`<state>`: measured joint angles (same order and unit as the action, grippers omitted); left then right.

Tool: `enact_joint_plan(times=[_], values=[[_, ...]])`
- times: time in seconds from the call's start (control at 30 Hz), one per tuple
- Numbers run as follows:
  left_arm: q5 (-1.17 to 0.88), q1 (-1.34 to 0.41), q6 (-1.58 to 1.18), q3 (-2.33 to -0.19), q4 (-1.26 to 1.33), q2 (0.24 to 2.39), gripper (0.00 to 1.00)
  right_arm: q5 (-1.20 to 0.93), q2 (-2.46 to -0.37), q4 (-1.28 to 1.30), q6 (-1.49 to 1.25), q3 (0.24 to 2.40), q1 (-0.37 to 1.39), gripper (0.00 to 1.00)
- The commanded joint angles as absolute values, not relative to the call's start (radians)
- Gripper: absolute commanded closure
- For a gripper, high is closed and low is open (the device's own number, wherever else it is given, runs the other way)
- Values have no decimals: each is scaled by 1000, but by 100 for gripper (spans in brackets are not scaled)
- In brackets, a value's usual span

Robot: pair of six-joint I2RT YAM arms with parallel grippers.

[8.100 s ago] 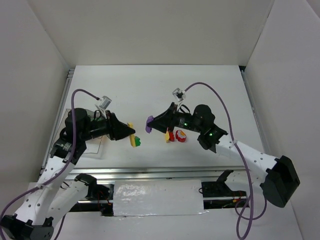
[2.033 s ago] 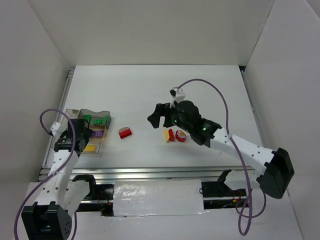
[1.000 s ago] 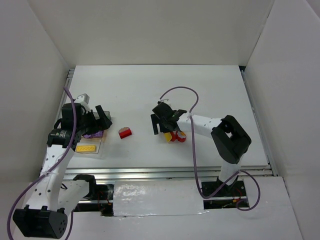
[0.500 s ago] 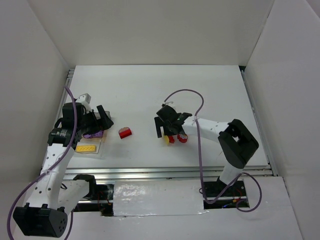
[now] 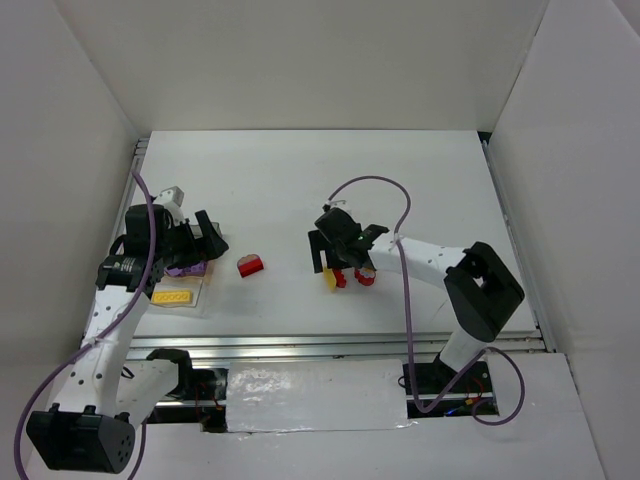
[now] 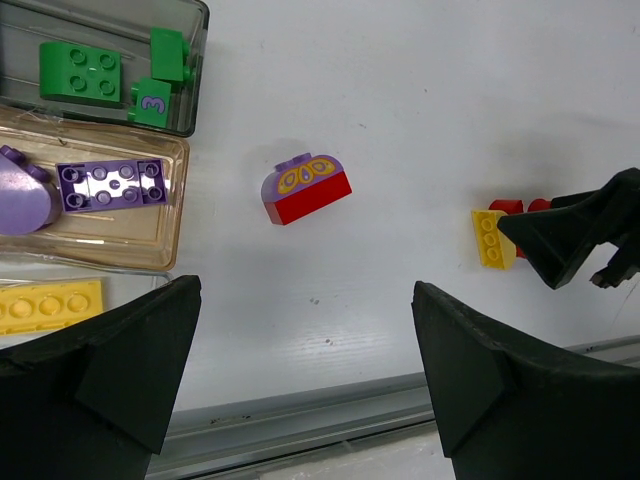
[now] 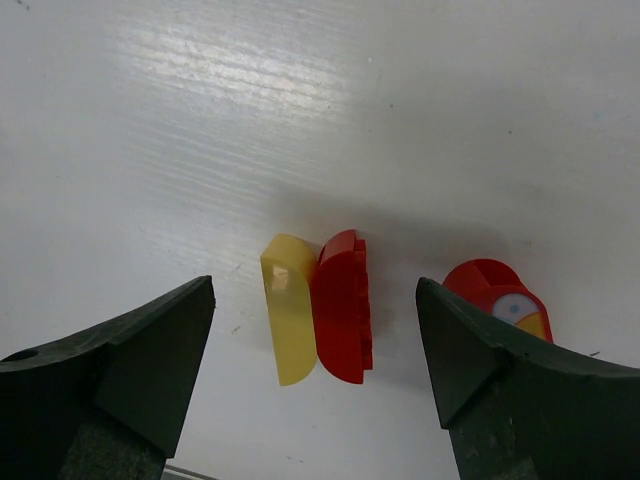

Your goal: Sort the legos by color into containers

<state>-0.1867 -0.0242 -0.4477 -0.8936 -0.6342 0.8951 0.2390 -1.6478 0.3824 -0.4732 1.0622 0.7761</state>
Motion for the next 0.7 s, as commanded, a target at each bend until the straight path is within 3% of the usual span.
enact_joint_plan(times=[0.0, 0.3, 0.4, 0.67], values=[[-215, -28, -431, -887, -600, 902, 0, 209, -1681, 374, -454, 1084, 773, 12], [-216, -28, -431, -888, -600, 913, 0, 166, -1729, 382, -453, 1075, 772, 21], [-219, -28, -431, -890, -601, 919, 0, 166, -1742, 390, -449, 1077, 775, 32], [-215, -28, -433, -891, -604, 923, 0, 158, -1790, 429, -437, 1104, 776, 35]])
